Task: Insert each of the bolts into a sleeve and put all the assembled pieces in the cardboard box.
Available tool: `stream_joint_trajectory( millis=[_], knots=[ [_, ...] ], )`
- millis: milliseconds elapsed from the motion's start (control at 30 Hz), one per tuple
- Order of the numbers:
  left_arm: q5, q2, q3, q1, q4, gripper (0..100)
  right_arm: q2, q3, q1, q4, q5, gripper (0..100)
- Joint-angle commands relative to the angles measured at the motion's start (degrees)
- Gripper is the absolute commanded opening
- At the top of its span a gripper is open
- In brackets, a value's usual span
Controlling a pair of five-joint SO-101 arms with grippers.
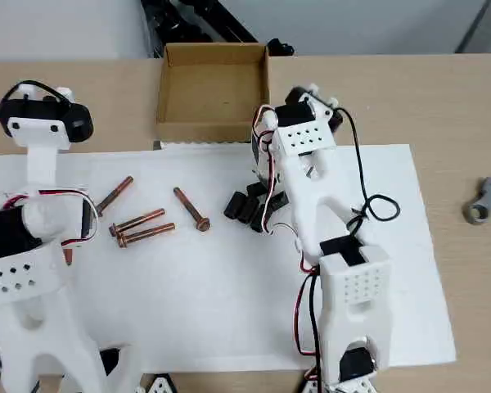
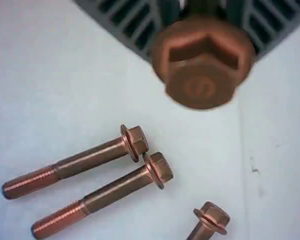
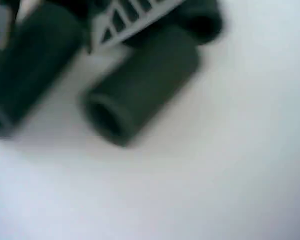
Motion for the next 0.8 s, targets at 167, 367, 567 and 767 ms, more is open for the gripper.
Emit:
stream_joint_trajectory(
  millis=[167, 367, 567, 767],
  knots=[
    [-0.1, -1.3, -0.3, -0.1, -1.0, 1, 4.6, -2.5, 1.7, 0.9, -0.7, 10.4],
    [-0.1, -1.3, -0.3, -0.1, -1.0, 1, 6.0, -2.5, 1.8, 0.4, -0.7, 10.5],
    [-0.1, -1.3, 1.5, -0.1, -1.3, 1, 9.0, -2.5, 1.9, 0.4, -0.6, 10.5],
    [-0.1, -1.5, 2.1, -0.1, -1.3, 1, 9.5, -2.5, 1.9, 0.7, -0.4, 10.5]
  ],
)
